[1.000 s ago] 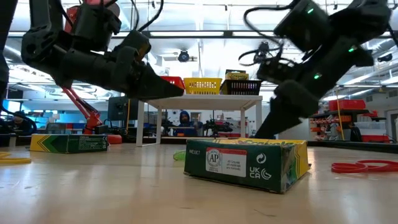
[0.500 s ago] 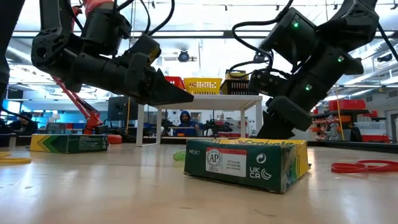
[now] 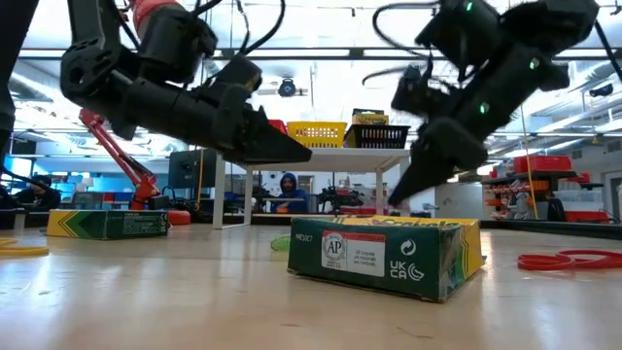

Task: Pick & Place Office Desk Supplies
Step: Put the red rubber band into the red bin on the shelf

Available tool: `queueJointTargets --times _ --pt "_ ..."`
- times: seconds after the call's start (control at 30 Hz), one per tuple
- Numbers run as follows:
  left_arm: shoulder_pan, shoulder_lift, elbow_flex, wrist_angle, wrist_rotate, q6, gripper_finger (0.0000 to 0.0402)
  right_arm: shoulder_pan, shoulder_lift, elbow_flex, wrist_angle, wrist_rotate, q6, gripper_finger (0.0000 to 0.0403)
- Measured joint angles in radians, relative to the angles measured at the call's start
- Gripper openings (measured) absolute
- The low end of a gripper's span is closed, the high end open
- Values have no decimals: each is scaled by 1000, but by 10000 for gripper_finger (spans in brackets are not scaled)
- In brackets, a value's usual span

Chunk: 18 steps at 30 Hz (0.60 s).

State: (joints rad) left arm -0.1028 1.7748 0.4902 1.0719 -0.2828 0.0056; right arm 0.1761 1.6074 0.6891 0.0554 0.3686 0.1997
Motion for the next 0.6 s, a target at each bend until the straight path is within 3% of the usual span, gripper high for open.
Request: queueJointTargets --times 0.33,0.6 --pt "0 0 163 -227 -11 23 178 0 -72 73 15 -5 -153 4" --pt "-9 65 260 -267 2 140 219 1 -71 75 69 -51 -156 2"
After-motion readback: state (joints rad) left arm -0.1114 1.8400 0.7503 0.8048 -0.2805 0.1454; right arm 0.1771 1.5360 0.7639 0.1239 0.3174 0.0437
